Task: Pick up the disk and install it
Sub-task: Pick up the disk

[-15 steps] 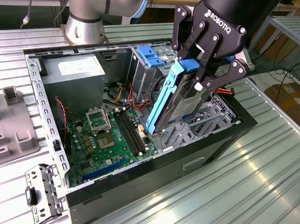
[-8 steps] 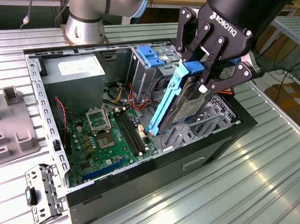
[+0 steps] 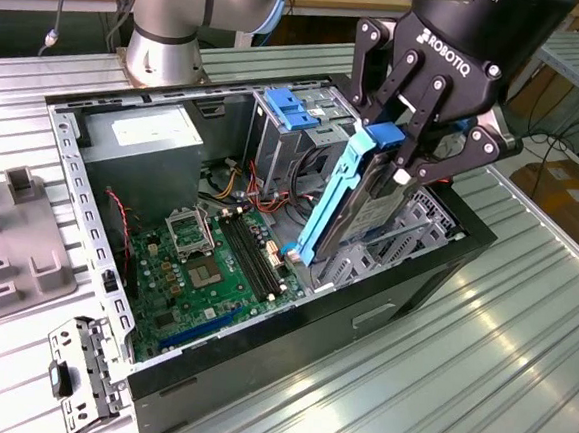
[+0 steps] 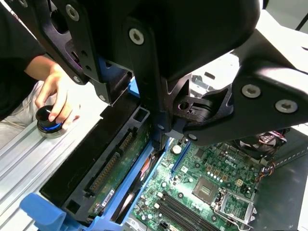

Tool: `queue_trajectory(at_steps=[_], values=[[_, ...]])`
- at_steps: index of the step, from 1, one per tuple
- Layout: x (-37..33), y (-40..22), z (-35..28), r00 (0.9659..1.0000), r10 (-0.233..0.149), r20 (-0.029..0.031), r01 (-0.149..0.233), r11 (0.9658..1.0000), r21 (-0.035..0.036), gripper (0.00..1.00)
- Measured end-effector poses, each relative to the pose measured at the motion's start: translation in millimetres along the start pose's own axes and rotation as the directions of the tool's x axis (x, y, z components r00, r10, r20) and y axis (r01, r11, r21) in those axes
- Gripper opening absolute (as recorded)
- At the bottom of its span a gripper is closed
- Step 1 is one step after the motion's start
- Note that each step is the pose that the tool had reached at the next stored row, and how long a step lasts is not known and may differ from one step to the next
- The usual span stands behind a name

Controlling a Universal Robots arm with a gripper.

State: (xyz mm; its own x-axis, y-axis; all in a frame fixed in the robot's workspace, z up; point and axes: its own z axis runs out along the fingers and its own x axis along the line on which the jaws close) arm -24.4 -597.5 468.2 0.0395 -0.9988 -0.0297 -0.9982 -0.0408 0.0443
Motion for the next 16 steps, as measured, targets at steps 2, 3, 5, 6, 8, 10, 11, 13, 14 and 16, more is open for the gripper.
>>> queue_trajectory(at_steps=[2,3,5,6,8,10,11,13,14,16], values=[[1.4,-0.9,0.0,1.0,0.0,0.0001,0.0,1.0,0.0,0.37],[2.0,-1.4,-0.1,1.0,0.0,0.0001,0.0,1.0,0.0,0.37],[3.9,-2.6,-0.2,1.0,0.0,0.0,0.0,1.0,0.0,0.37],[4.6,-3.0,-0.3,1.0,0.0,0.0,0.0,1.0,0.0,0.37],[6.6,-4.3,-0.4,1.0,0.0,0.0001,0.0,1.0,0.0,0.37],[8.3,-5.7,-0.5,1.0,0.0,0.0,0.0,1.0,0.0,0.37],[9.0,-6.2,-0.5,1.0,0.0,0.0001,0.0,1.0,0.0,0.37],[11.1,-8.0,-0.7,1.0,0.0,0.0,0.0,1.0,0.0,0.37],[11.6,-8.5,-0.7,1.0,0.0,0.0,0.0,1.0,0.0,0.37],[12.7,-9.6,-0.8,1.0,0.0,0.0001,0.0,1.0,0.0,0.37]])
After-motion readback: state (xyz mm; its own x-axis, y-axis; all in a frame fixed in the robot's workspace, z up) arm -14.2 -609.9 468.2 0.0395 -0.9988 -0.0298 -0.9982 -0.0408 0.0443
